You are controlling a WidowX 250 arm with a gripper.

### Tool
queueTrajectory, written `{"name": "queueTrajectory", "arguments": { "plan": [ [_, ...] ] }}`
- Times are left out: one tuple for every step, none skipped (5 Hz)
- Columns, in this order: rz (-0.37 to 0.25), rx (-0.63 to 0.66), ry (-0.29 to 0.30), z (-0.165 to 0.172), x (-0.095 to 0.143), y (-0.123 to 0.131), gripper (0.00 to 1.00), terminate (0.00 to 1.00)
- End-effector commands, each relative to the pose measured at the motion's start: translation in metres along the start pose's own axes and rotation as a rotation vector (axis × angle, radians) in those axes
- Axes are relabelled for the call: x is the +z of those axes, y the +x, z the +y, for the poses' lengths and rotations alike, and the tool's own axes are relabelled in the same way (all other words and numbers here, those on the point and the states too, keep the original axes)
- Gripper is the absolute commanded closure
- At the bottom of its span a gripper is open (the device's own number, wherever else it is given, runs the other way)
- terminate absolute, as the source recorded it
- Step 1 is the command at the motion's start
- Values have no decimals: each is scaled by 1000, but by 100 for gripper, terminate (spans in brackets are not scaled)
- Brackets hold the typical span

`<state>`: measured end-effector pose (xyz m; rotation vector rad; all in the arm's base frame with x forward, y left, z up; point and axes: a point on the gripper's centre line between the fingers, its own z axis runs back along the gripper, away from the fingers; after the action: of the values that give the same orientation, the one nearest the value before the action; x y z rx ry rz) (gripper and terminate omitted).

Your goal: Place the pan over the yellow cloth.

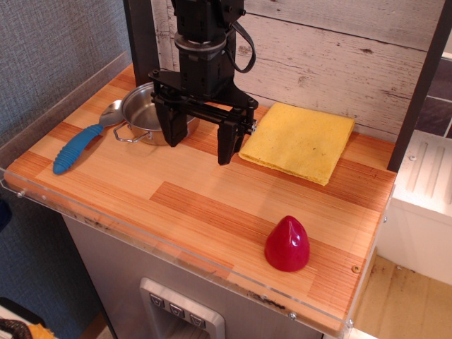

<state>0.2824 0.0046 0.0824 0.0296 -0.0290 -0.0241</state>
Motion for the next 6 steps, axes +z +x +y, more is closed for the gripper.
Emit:
{"name": "queueTrajectory", "arguments": {
  "plan": [
    [0, 0, 0, 0, 0, 0, 0, 0],
    [-38, 4, 15, 22, -2, 26, 0, 0],
    [-65, 27, 42, 43, -4, 55, 0, 0],
    [-87, 41, 52, 57, -8, 73, 0, 0],
    [-103, 36, 76, 67, -25, 86, 0, 0],
    [-81, 20, 80, 72, -44, 89, 0, 0]
  ]
}}
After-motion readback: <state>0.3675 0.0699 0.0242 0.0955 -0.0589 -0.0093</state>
